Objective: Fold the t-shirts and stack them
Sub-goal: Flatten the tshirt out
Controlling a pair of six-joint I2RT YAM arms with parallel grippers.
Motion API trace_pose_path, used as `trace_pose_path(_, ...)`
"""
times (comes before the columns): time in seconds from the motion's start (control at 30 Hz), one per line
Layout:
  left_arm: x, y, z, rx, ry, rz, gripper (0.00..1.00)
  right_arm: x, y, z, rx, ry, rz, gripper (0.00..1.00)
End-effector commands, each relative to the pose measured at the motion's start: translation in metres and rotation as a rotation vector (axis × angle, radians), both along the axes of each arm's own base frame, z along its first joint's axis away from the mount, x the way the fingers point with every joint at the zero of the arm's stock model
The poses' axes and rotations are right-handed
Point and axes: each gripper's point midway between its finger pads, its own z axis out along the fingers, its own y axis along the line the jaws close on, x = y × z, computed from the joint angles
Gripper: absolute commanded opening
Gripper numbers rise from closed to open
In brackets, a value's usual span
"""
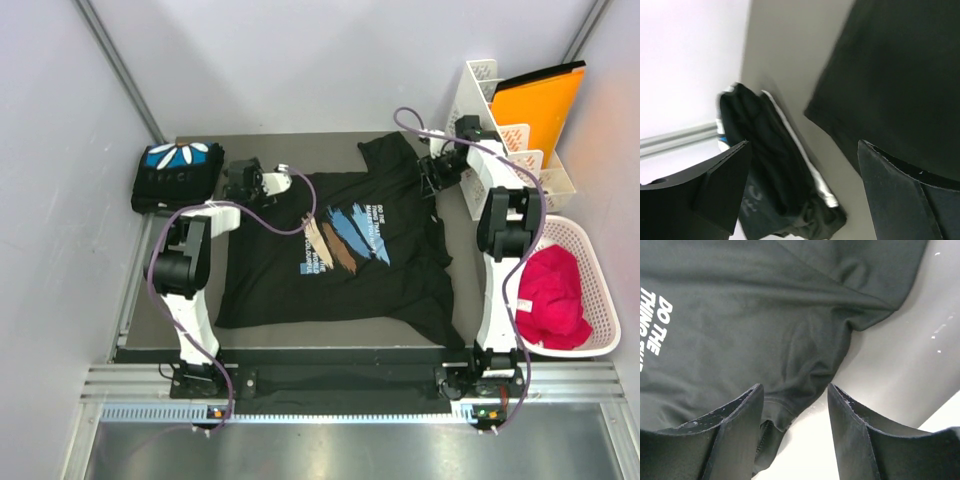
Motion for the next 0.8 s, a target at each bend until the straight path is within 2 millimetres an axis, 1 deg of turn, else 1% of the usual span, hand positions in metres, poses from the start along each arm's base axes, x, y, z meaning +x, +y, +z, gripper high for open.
trace_pose_path(0.0, 0.010, 0.002, 0.000, -0.032, -0.006, 0.013, 0.91, 0.003, 0.012, 0.010, -0.027, -0.039, 0.054, 0.54)
trace_pose_path(0.13, 0.010, -0.002, -0.005, -0.039, 0.006, -0.010, 0.90, 0.001, 0.013, 0.006, -0.058, -0.038, 0.069, 0.54)
trace_pose_path(0.3, 0.009, -0.002, -0.016, -0.024, 0.025, -0.017, 0.85, 0.000, 0.017, 0.002, -0.068, -0.034, 0.081, 0.53)
trace_pose_path(0.4, 0.015, 0.001, -0.012, -0.012, -0.008, -0.004, 0.83, 0.003, 0.017, 0.001, -0.091, -0.045, 0.083, 0.53)
trace_pose_path(0.43, 0.017, 0.005, -0.012, 0.001, -0.022, 0.018, 0.82, 0.006, 0.017, 0.003, -0.101, -0.055, 0.083, 0.53)
trace_pose_path(0.5, 0.022, 0.006, -0.006, 0.002, -0.044, 0.026, 0.82, 0.007, 0.017, 0.008, -0.105, -0.070, 0.088, 0.53)
trace_pose_path(0.63, 0.022, 0.006, -0.009, -0.009, -0.031, 0.019, 0.81, 0.010, 0.015, 0.023, -0.116, -0.107, 0.093, 0.53)
trace_pose_path(0.67, 0.021, 0.005, -0.009, -0.009, -0.029, 0.015, 0.81, 0.010, 0.013, 0.024, -0.121, -0.111, 0.092, 0.53)
trace_pose_path(0.77, 0.020, 0.006, -0.015, -0.010, -0.020, 0.020, 0.79, 0.011, 0.010, 0.020, -0.140, -0.109, 0.091, 0.53)
